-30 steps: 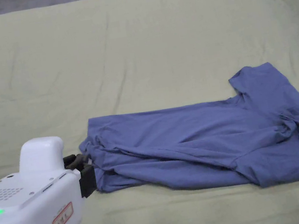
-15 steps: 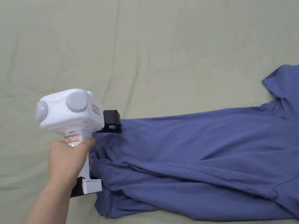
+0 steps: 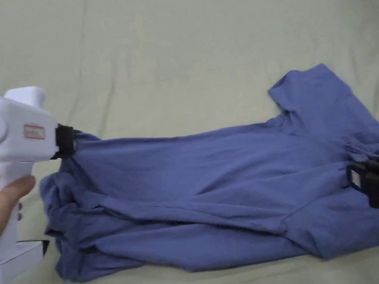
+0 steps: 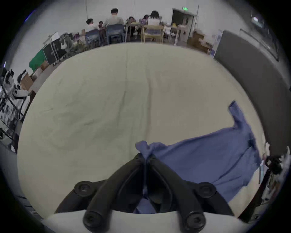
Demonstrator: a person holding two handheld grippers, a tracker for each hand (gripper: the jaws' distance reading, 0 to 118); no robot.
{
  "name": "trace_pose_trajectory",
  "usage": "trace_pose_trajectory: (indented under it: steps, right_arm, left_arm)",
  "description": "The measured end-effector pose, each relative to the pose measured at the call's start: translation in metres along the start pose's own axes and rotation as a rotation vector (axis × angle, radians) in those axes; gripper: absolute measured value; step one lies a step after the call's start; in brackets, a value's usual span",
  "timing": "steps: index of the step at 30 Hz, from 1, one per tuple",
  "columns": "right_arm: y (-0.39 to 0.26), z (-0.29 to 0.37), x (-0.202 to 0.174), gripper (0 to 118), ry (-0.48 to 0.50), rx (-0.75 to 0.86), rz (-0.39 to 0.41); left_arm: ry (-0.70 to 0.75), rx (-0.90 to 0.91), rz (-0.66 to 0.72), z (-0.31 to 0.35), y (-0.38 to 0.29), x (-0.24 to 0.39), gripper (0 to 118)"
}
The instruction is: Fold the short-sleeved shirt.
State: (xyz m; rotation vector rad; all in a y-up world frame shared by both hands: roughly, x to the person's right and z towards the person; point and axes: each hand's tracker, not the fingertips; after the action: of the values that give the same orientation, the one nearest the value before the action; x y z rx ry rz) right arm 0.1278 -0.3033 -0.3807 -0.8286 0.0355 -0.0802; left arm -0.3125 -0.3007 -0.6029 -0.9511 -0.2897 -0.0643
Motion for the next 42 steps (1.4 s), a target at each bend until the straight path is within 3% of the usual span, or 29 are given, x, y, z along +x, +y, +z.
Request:
trace_pose_trajectory:
  steps: [1,2,4,7,12,13,14,15,19,20,22,27,34,42]
  right_arm:
    - [0.014,-0.004,0.008,86,0.0,0.022,-0.023]
    - [0.03,-0.018,0.021,118,0.011,0.005,-0.037]
    - [0.063,-0.031,0.045,118,-0.009,0.042,-0.071]
    - [0.105,-0.076,0.078,118,-0.056,-0.06,-0.115]
    - [0.12,-0.178,0.123,118,-0.163,-0.282,-0.175]
    - [0.12,-0.193,0.128,109,-0.174,-0.332,-0.197]
    - [0.118,-0.203,0.128,90,-0.205,-0.352,-0.185]
    - [0.116,-0.21,0.128,64,-0.22,-0.375,-0.168]
    - [0.113,-0.205,0.125,59,-0.196,-0.367,-0.123]
    - [0.11,-0.199,0.128,50,-0.157,-0.358,-0.142]
    - [0.105,-0.191,0.13,3,-0.112,-0.328,-0.18]
    - [0.103,-0.161,0.122,3,-0.116,-0.239,-0.119]
    - [0.087,-0.064,0.103,3,-0.088,-0.054,-0.031]
    - [-0.006,0.01,0.099,3,-0.056,-0.022,-0.084]
  left_arm:
    - [-0.011,0.023,0.009,0.014,0.001,-0.003,0]
    - [-0.015,0.047,0.018,0.022,-0.001,-0.002,0]
    - [-0.033,0.065,0.028,0.032,-0.005,-0.002,0]
    - [-0.055,0.067,0.07,0.036,-0.008,-0.01,0]
    - [-0.063,0.06,0.108,0.023,-0.01,-0.015,0]
    - [-0.06,0.056,0.115,0.02,-0.009,-0.015,0]
    - [-0.06,0.051,0.118,0.016,-0.008,-0.016,0]
    - [-0.059,0.049,0.121,0.014,-0.007,-0.016,0]
    - [-0.059,0.034,0.113,0.006,-0.007,-0.017,0]
    - [-0.06,0.031,0.112,0.005,-0.007,-0.016,0]
    - [-0.062,0.031,0.124,0.005,-0.009,-0.019,0]
    - [-0.084,0.041,0.169,0.018,-0.015,-0.029,0]
    - [-0.047,0.072,0.132,0.063,-0.046,-0.029,0]
    - [0.013,-0.056,0.099,0.069,-0.116,-0.026,0]
